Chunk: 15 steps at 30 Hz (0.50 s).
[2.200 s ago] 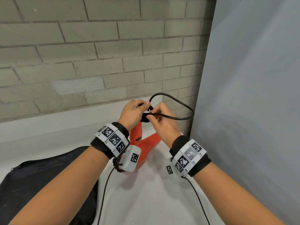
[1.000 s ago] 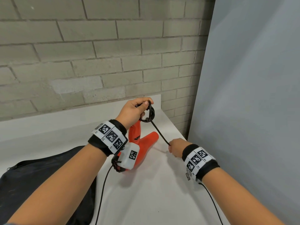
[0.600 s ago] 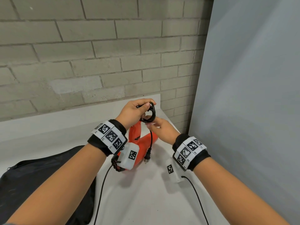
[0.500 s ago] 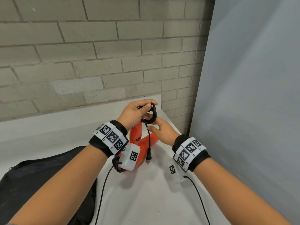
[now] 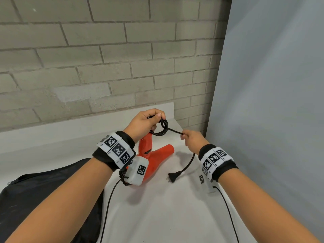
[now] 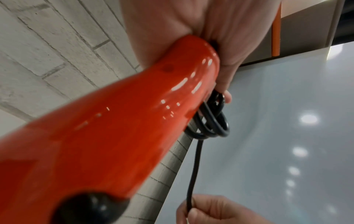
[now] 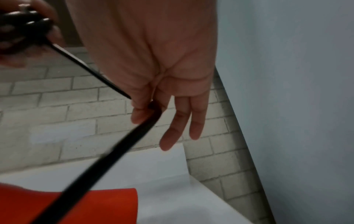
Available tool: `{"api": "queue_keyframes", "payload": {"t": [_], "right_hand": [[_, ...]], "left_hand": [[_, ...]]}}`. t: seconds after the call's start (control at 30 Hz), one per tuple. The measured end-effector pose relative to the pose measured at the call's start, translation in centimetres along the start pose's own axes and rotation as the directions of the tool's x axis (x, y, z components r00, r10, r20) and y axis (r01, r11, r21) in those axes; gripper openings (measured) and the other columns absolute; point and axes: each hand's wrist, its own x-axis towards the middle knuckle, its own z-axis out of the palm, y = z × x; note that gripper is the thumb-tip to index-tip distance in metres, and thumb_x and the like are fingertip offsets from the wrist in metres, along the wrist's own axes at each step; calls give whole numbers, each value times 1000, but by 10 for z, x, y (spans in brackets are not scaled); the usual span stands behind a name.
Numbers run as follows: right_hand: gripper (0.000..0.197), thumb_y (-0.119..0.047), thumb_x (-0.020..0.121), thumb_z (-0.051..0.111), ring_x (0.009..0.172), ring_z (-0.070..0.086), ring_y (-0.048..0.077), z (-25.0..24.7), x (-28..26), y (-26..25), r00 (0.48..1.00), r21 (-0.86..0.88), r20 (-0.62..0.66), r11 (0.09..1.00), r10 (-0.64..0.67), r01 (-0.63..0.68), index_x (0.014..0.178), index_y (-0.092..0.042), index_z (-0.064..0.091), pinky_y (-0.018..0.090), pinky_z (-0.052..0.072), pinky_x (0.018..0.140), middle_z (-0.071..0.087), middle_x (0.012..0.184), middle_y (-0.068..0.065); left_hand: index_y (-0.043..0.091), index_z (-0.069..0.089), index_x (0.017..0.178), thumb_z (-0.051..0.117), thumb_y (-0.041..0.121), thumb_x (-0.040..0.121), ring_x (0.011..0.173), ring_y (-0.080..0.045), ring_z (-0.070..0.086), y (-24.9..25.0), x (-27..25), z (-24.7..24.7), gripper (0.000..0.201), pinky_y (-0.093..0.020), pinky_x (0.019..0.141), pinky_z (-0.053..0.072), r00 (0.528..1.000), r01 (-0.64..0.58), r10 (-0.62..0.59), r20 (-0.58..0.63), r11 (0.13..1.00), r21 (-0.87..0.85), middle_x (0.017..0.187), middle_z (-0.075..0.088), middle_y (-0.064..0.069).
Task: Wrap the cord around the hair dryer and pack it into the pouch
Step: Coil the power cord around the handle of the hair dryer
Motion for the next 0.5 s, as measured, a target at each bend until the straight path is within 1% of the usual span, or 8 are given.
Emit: {"api": "queue_keyframes", "payload": {"t": [0.03,0.1,0.17,0.23,0.3,0.33,0.43,0.5], "right_hand": [[27,0,93,33,76,50,25,1,0,0,1000,-41,1,999,-14,14,100,-9,58,27,38,69,50,73,4],[39,3,91,33,87,56,28,6,-1,-1,998,-43,44,998,-41,43,117,-15,57,27,42,75,58,94,10],[37,-6,93,39,107,56,24,10,-5,-4,986,25,103,992,-129,127,125,-21,52,26,43,90,58,117,8],[34,-16,94,44,117,51,16,14,-11,-11,959,78,141,968,-247,238,126,-25,51,30,38,102,56,126,3],[29,-20,94,45,114,51,13,15,-14,-20,944,112,131,951,-303,290,121,-23,54,30,38,99,59,121,1],[24,-19,95,44,107,54,15,15,-14,-24,945,138,95,945,-312,298,114,-20,58,30,40,94,61,113,2],[17,-14,96,41,72,51,18,7,-15,-34,948,197,-163,932,-274,303,87,-15,55,24,40,68,56,75,2],[17,-14,96,42,56,43,10,-3,-17,-38,914,184,-320,930,-249,318,85,-15,55,12,34,53,46,61,-6]], "left_hand": [[21,61,75,48,12,92,46,-2,39,0,0,2,23,-16,55,36,1000,3,-3,-5,1000,-10,68,54,9],[23,61,74,54,11,88,47,1,44,-2,0,3,20,-13,56,40,1000,-15,15,-26,1000,10,59,57,17],[24,60,75,56,8,87,49,4,48,-2,1,2,21,-9,57,40,999,-36,37,-35,998,44,57,58,20],[25,60,77,57,6,86,53,7,51,-1,1,0,21,-7,58,40,998,-44,47,-36,997,59,68,58,17],[25,59,82,59,4,84,61,9,54,-1,2,-2,21,-6,61,42,998,-43,45,-34,997,68,81,58,12],[26,59,83,60,5,84,66,8,55,-1,2,-3,22,-7,62,43,999,-35,38,-39,997,71,85,58,11],[27,59,82,63,6,81,65,6,56,-1,1,-4,21,-10,63,43,998,-5,8,-60,998,59,85,60,8],[23,59,79,63,7,81,55,4,53,0,-2,-4,17,-12,58,43,999,2,-1,-47,1000,15,78,60,3]]}}
